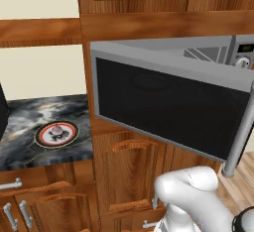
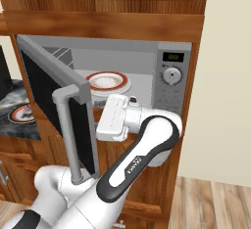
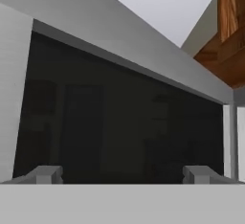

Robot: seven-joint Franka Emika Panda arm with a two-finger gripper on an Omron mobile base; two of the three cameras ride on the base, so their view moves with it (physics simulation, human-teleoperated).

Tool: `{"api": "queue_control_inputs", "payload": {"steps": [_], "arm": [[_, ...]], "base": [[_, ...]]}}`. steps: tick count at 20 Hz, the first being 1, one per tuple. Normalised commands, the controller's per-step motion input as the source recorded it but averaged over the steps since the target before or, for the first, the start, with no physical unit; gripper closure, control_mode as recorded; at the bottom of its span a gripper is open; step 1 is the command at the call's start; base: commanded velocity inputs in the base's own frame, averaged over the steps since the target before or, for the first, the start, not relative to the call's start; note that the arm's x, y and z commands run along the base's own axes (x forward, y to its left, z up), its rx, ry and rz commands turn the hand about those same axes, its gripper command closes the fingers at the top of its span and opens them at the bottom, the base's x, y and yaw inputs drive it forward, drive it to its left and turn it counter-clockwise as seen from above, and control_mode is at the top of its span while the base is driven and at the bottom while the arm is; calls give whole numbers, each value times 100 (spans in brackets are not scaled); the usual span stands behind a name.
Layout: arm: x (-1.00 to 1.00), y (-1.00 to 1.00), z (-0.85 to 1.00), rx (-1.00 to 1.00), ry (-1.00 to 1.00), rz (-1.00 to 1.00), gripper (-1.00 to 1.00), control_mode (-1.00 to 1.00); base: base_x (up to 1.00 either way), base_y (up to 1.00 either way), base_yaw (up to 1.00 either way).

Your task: Pick the garlic from the counter and place it in the microwave. Then turn on the microwave.

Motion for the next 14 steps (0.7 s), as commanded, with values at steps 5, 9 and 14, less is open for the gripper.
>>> {"api": "queue_control_inputs", "payload": {"steps": [5,9,14], "arm": [[-35,47,0,0,0,0,-100,-100],[-31,46,0,0,0,0,-100,-100],[-23,43,0,0,0,0,-100,-100]], "base": [[0,0,0],[0,0,0],[0,0,0]]}}
